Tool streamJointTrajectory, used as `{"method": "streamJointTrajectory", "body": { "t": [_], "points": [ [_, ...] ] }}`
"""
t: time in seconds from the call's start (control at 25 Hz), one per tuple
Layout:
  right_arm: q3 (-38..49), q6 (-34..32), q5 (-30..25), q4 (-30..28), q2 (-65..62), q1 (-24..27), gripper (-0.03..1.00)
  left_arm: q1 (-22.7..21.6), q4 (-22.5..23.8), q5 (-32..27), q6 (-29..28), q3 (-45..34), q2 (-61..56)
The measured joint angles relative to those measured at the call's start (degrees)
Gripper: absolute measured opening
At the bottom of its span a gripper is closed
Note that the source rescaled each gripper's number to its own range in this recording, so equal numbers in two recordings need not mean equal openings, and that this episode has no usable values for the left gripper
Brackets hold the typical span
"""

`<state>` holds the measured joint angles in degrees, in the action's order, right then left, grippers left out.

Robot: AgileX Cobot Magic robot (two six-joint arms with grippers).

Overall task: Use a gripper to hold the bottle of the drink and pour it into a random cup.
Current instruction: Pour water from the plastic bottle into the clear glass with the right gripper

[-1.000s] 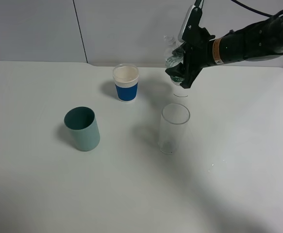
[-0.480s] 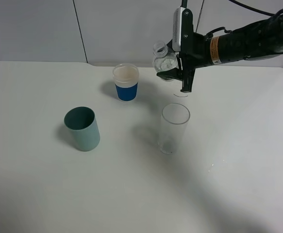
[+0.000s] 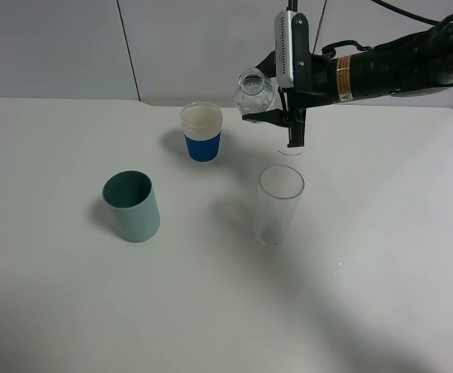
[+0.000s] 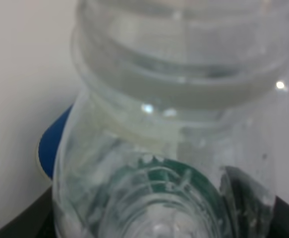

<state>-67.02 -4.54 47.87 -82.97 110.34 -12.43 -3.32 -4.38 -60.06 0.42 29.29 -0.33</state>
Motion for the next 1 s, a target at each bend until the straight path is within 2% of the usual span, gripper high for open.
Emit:
{"method": "streamJointTrajectory", "body": {
  "t": [0.76,1.0],
  "points": [
    [0.0,2.9,1.6,-13.8,-5.0,-0.4,0.01,0.0,0.0,0.0,0.0,0.0,0.0],
    [0.0,4.2,1.5,-14.9,-5.7,-0.4,0.01,0.0,0.0,0.0,0.0,0.0,0.0]
  ]
}}
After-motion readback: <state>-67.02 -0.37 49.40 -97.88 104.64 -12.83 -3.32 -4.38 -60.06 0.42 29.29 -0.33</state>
